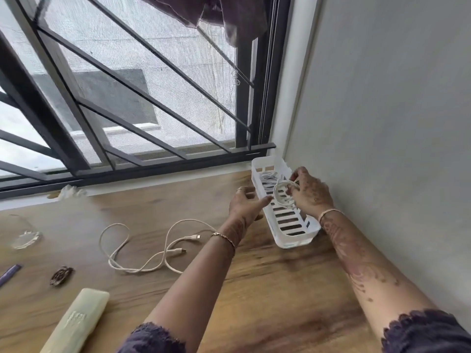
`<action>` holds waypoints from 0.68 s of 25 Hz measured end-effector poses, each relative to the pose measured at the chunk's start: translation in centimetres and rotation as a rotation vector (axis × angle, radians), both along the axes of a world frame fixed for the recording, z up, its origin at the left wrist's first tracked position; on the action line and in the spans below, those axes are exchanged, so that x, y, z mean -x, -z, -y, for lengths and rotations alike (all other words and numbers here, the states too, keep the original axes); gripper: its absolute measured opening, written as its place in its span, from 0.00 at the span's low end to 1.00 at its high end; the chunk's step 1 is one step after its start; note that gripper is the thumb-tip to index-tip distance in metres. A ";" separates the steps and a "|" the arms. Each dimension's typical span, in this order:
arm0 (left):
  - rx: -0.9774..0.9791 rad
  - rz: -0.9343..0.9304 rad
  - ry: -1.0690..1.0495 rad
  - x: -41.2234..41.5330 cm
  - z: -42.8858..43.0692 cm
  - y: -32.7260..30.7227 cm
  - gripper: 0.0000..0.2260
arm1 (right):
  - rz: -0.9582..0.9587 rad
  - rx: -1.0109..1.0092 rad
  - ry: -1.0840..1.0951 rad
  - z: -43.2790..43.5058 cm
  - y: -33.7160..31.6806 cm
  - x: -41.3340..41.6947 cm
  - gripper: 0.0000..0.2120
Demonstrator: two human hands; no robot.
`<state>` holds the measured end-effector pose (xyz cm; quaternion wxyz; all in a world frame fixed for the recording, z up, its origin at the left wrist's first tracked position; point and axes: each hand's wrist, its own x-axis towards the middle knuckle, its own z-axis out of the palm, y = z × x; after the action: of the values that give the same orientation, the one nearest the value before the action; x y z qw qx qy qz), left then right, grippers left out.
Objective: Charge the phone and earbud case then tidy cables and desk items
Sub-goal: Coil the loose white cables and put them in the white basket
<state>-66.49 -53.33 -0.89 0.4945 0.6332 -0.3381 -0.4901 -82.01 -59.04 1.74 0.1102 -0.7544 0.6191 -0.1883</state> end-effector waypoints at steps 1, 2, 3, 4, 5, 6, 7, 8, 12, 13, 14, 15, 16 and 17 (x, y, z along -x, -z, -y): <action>-0.031 -0.014 0.014 0.2 0.0 0.3 0.24 | -0.103 0.030 -0.018 0.2 0.3 -0.1 0.12; -0.048 -0.041 0.022 0.3 0.0 0.6 0.24 | -0.181 0.051 -0.035 0.4 0.6 -0.3 0.12; -0.050 -0.077 0.025 0.5 -0.1 0.6 0.24 | -0.244 0.067 -0.051 0.6 0.9 -0.5 0.11; -0.049 -0.117 0.023 0.6 -0.1 0.7 0.23 | -0.300 0.079 -0.065 0.7 1.2 -0.8 0.11; -0.046 -0.147 0.021 0.6 -0.1 0.6 0.21 | -0.347 0.093 -0.074 0.8 1.4 -1.1 0.10; -0.046 -0.168 0.018 0.7 -0.1 0.6 0.20 | -0.375 0.107 -0.073 0.9 1.7 -1.3 0.10; -0.047 -0.184 0.016 0.7 0.0 0.7 0.20 | -0.390 0.125 -0.066 1.0 2.0 -1.5 0.10; -0.051 -0.194 0.012 0.8 0.0 0.7 0.19 | -0.403 0.147 -0.056 1.2 2.3 -1.7 0.09; -0.063 -0.209 -0.006 0.9 0.1 1.0 0.19 | -0.498 0.234 -0.036 1.6 2.6 -2.3 0.07; -0.066 -0.211 -0.008 0.9 0.1 1.0 0.19 | -0.545 0.239 -0.037 1.7 2.7 -2.4 0.07; -0.071 -0.215 -0.010 0.9 0.1 1.0 0.20 | -0.594 0.240 -0.033 1.6 2.7 -2.5 0.07; -0.075 -0.220 -0.011 0.9 0.1 1.0 0.20 | -0.631 0.244 -0.034 1.6 2.8 -2.6 0.08; -0.078 -0.224 -0.013 0.9 0.1 0.9 0.20 | -0.647 0.253 -0.039 1.6 3.0 -2.6 0.08; -0.080 -0.225 -0.012 0.9 0.0 0.9 0.20 | -0.643 0.257 -0.038 1.6 3.0 -2.6 0.09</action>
<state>-67.37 -53.36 -1.79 0.5067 0.5954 -0.2567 -0.5682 -79.43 -60.64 -1.23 -0.1829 -0.7941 0.5794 -0.0154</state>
